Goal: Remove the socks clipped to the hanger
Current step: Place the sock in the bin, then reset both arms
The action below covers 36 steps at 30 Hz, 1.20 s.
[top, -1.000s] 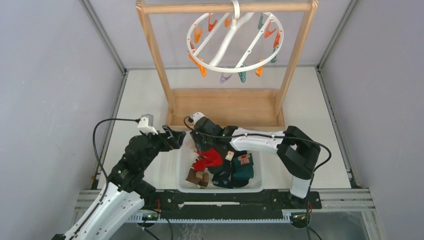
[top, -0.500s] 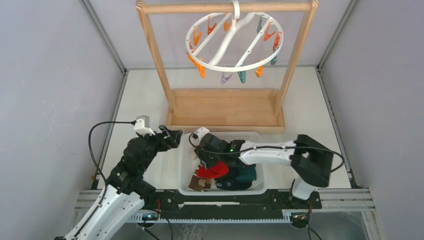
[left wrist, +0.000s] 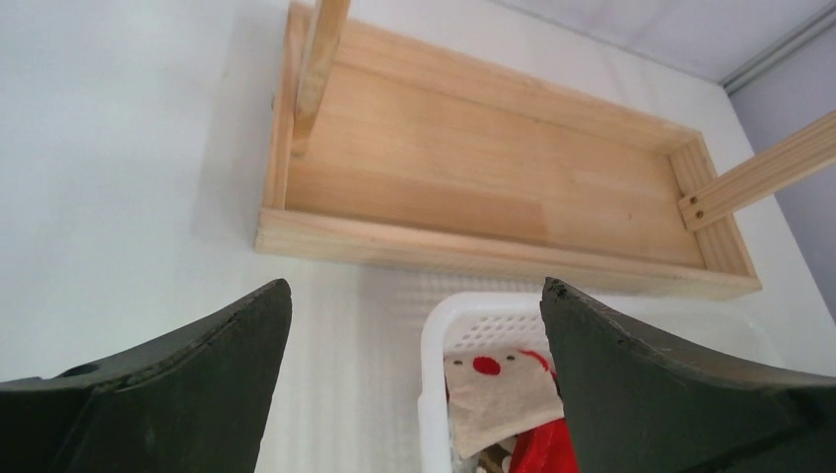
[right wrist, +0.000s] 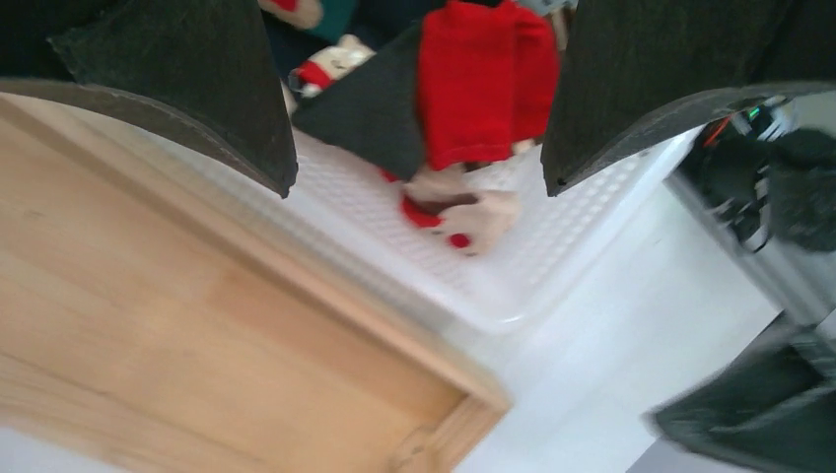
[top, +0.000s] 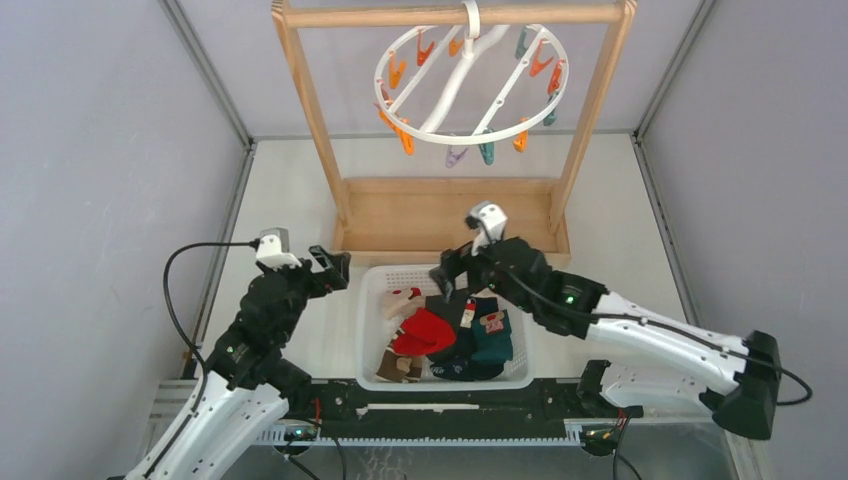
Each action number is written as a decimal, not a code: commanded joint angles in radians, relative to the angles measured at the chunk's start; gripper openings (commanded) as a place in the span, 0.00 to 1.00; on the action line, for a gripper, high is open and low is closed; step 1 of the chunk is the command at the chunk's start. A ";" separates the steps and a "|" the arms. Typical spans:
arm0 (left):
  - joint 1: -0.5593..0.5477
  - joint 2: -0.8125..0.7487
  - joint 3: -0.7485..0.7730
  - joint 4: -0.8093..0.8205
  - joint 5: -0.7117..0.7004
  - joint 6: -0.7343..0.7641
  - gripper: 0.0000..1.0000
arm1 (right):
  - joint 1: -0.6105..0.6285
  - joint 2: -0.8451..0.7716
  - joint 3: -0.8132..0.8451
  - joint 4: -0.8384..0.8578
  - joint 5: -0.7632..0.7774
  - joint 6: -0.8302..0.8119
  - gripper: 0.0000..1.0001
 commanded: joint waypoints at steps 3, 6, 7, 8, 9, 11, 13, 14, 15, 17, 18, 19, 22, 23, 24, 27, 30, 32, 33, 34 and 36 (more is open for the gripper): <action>0.002 0.053 0.206 0.043 -0.091 0.137 1.00 | -0.253 -0.186 -0.094 -0.006 -0.041 -0.056 1.00; 0.008 0.089 0.245 0.081 -0.100 0.200 1.00 | -0.416 -0.253 -0.124 0.017 -0.103 -0.093 1.00; 0.014 0.099 0.244 0.106 -0.098 0.217 1.00 | -0.456 -0.276 -0.133 0.031 -0.112 -0.108 1.00; 0.021 0.113 0.239 0.129 -0.090 0.231 1.00 | -0.498 -0.290 -0.143 0.043 -0.119 -0.118 1.00; 0.030 0.135 0.231 0.148 -0.086 0.244 1.00 | -0.535 -0.301 -0.152 0.054 -0.126 -0.121 1.00; 0.046 0.159 0.202 0.192 -0.105 0.264 1.00 | -0.618 -0.323 -0.174 0.076 -0.137 -0.115 1.00; 0.079 0.163 0.147 0.250 -0.121 0.273 1.00 | -0.688 -0.347 -0.219 0.119 -0.142 -0.107 1.00; 0.097 0.154 0.117 0.281 -0.115 0.277 1.00 | -0.717 -0.361 -0.247 0.147 -0.144 -0.107 1.00; 0.117 0.144 0.081 0.318 -0.091 0.288 1.00 | -0.745 -0.375 -0.281 0.174 -0.139 -0.103 1.00; 0.153 0.115 0.009 0.395 -0.060 0.303 1.00 | -0.791 -0.398 -0.340 0.215 -0.126 -0.085 1.00; 0.171 0.102 -0.024 0.427 -0.062 0.303 1.00 | -0.808 -0.407 -0.372 0.246 -0.111 -0.081 1.00; 0.189 0.093 -0.051 0.450 -0.066 0.304 1.00 | -0.821 -0.412 -0.404 0.272 -0.089 -0.084 1.00; 0.238 0.078 -0.113 0.492 -0.077 0.316 1.00 | -0.852 -0.426 -0.493 0.336 -0.013 -0.099 1.00; 0.248 0.075 -0.130 0.507 -0.075 0.323 1.00 | -0.865 -0.428 -0.515 0.343 0.006 -0.090 1.00; 0.256 0.073 -0.144 0.526 -0.071 0.334 1.00 | -0.872 -0.426 -0.522 0.348 0.015 -0.076 1.00; 0.267 0.077 -0.185 0.589 -0.080 0.376 1.00 | -0.884 -0.386 -0.546 0.407 0.011 -0.059 1.00; 0.284 0.104 -0.240 0.673 -0.076 0.437 1.00 | -0.884 -0.345 -0.593 0.504 0.054 -0.062 1.00; 0.304 0.129 -0.275 0.730 -0.069 0.461 1.00 | -0.886 -0.330 -0.652 0.603 0.074 -0.071 1.00; 0.316 0.143 -0.295 0.764 -0.059 0.470 1.00 | -0.886 -0.320 -0.681 0.658 0.085 -0.084 1.00; 0.329 0.161 -0.317 0.813 -0.046 0.479 1.00 | -0.885 -0.308 -0.709 0.707 0.099 -0.100 1.00; 0.349 0.204 -0.360 0.909 -0.025 0.499 1.00 | -0.889 -0.278 -0.760 0.830 0.118 -0.110 1.00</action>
